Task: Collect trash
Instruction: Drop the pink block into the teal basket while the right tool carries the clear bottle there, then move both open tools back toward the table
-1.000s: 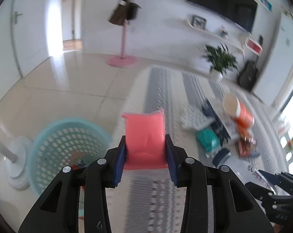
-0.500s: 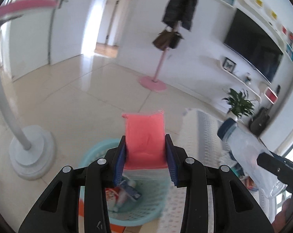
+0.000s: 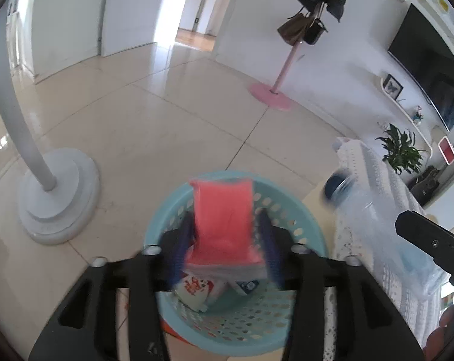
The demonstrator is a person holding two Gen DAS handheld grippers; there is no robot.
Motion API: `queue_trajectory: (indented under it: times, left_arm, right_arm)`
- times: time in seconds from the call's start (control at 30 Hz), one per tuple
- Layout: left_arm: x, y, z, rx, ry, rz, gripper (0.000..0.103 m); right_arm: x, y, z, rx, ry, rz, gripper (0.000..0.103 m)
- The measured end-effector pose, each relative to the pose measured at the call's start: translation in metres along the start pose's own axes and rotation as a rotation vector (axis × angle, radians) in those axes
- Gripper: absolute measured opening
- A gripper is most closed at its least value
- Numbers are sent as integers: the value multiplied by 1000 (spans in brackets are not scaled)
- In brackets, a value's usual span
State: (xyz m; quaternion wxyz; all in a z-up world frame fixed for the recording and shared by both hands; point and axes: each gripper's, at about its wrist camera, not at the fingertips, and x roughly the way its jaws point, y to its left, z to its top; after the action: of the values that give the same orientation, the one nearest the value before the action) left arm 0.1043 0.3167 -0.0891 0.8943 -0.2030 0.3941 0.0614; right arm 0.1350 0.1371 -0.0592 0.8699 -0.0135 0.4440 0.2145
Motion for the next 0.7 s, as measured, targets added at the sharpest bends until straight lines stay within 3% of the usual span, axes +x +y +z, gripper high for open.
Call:
queue_trajectory:
  times: [0.03,0.33,0.7]
  left_arm:
    - [2,2,-1,-14,3,9,67]
    - [-16,-10,-3,-13,-7,-13,67]
    - [-78,-119,1,91,-112,-90,67]
  right_arm:
    - [3,0,0,0,11,16,63]
    - [-40,-4,-12,-69,-40,3,63]
    - [-170,-63,-12,-15,-246,15,63]
